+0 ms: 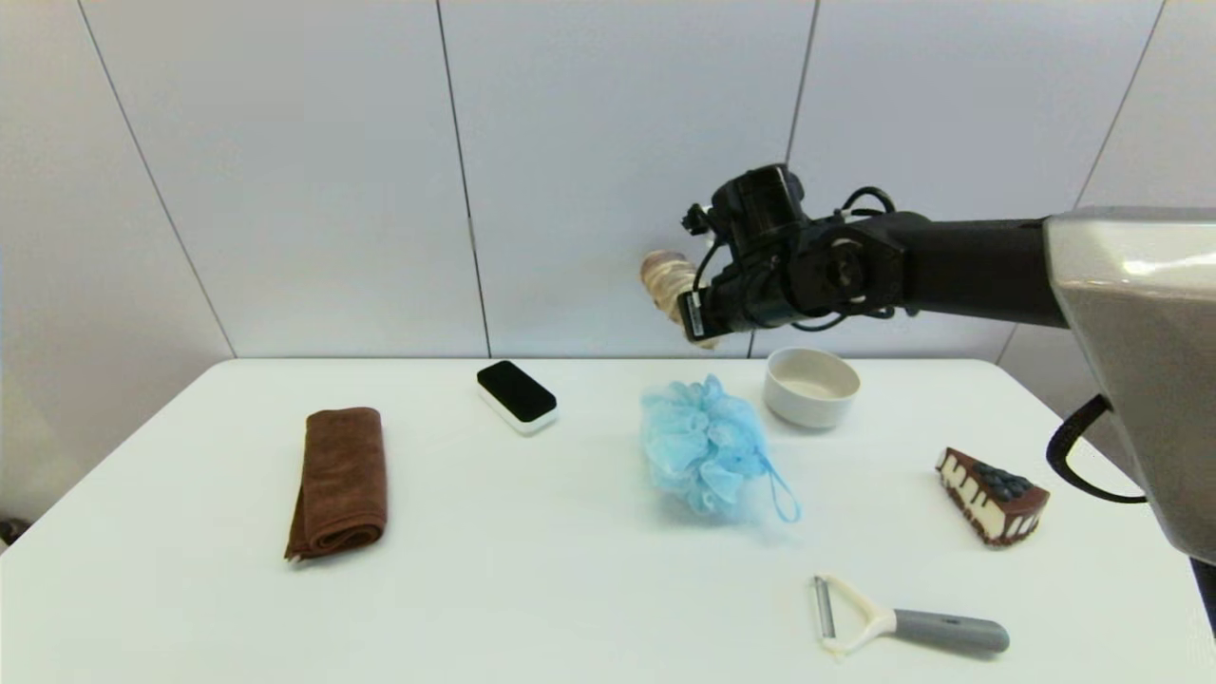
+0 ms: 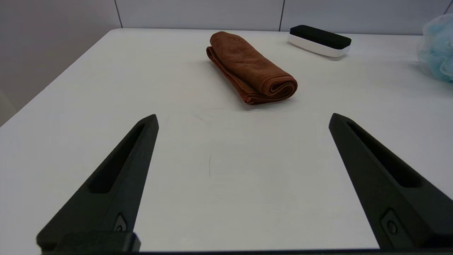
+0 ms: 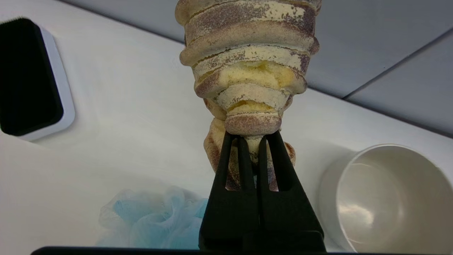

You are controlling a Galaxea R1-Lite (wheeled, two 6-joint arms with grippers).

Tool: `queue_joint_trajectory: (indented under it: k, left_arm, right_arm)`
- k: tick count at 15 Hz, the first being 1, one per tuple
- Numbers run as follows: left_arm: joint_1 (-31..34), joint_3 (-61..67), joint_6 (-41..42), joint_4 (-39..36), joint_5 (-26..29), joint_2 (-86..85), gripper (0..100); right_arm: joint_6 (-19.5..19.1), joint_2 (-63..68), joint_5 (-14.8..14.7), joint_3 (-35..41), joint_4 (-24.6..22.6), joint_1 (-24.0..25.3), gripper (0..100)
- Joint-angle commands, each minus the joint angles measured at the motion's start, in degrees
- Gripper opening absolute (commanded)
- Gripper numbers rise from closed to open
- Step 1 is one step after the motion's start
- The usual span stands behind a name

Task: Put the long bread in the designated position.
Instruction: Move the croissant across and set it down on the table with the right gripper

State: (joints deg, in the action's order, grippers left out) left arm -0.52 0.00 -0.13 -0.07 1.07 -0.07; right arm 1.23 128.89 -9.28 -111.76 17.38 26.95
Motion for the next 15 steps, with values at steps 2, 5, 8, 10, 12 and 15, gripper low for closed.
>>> queue_joint_trajectory:
  k: [2, 5, 8, 10, 12, 15]
  left_arm:
    - [0.0, 0.1, 0.0, 0.0, 0.0, 0.1, 100]
    - [0.0, 0.1, 0.0, 0.0, 0.0, 0.1, 100]
    - [0.0, 0.1, 0.0, 0.0, 0.0, 0.1, 100]
    - [0.0, 0.1, 0.0, 0.0, 0.0, 0.1, 100]
    - [0.0, 0.1, 0.0, 0.0, 0.1, 0.1, 100]
    - [0.0, 0.1, 0.0, 0.0, 0.1, 0.1, 100]
  right_arm:
    - [-0.4, 2.7, -0.1, 0.1, 0.6, 0.3, 0]
    - [-0.6, 2.7, 0.0, 0.1, 0.4, 0.3, 100]
    - [-0.7, 2.4, 0.0, 0.0, 0.1, 0.3, 100]
    - [-0.7, 1.8, 0.0, 0.0, 0.1, 0.3, 100]
    - [-0.7, 0.5, 0.0, 0.0, 0.1, 0.3, 100]
    - [-1.5, -3.2, -0.1, 0.1, 0.4, -0.8, 100]
